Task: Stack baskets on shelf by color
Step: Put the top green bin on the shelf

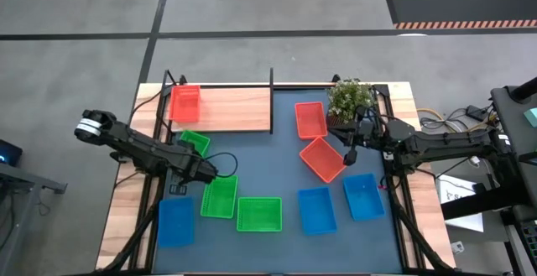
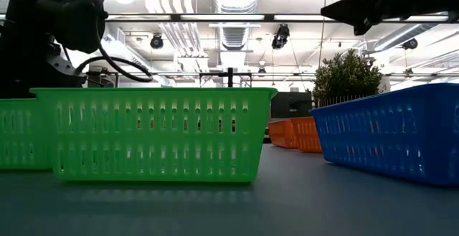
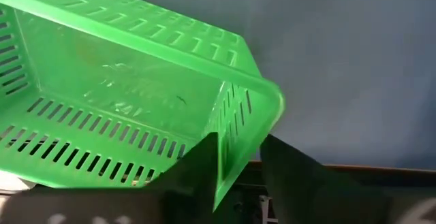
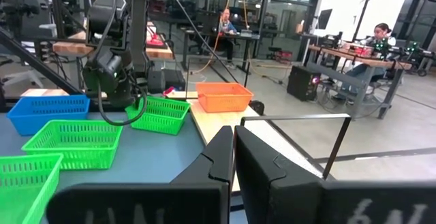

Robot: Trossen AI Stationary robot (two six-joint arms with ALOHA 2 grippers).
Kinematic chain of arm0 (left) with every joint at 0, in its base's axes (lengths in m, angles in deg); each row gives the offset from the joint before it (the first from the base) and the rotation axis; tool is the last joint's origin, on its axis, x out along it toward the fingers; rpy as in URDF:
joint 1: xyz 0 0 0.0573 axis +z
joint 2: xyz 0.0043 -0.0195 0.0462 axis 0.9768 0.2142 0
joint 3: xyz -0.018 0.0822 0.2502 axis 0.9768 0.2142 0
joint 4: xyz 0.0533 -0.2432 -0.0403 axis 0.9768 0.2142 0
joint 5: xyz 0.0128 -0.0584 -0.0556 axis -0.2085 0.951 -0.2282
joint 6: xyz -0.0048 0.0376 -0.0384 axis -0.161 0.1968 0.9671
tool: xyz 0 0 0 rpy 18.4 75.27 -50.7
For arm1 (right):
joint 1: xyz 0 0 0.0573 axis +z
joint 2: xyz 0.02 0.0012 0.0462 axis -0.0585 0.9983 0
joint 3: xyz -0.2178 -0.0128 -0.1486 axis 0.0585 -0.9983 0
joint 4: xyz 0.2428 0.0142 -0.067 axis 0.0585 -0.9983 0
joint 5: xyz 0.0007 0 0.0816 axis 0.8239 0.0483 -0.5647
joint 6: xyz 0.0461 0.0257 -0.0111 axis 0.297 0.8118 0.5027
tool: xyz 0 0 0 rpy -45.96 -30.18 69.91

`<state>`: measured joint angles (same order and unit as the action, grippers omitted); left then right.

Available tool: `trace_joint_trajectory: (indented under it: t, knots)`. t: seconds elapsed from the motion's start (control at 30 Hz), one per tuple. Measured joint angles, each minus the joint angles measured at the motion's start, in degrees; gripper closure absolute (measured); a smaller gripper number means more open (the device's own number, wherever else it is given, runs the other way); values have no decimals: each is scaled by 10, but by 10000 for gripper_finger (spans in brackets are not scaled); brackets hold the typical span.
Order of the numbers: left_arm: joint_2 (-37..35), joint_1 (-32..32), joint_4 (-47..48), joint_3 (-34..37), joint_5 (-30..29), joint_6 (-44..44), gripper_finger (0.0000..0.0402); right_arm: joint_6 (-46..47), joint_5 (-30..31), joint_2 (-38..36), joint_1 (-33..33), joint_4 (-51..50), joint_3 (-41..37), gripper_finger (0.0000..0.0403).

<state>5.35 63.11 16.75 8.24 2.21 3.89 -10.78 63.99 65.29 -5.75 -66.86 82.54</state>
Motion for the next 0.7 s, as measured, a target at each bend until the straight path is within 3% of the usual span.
trace_joint_trajectory:
  t: [0.2,0.5,0.7]
  knots:
    - [0,0,-1,-5,8,2,395,0,0,0,0,-12,0,394]
    - [0,0,7,-44,10,44,400,0,0,0,0,-12,0,394]
    - [0,-2,47,-115,18,83,401,0,0,0,0,-12,0,394]
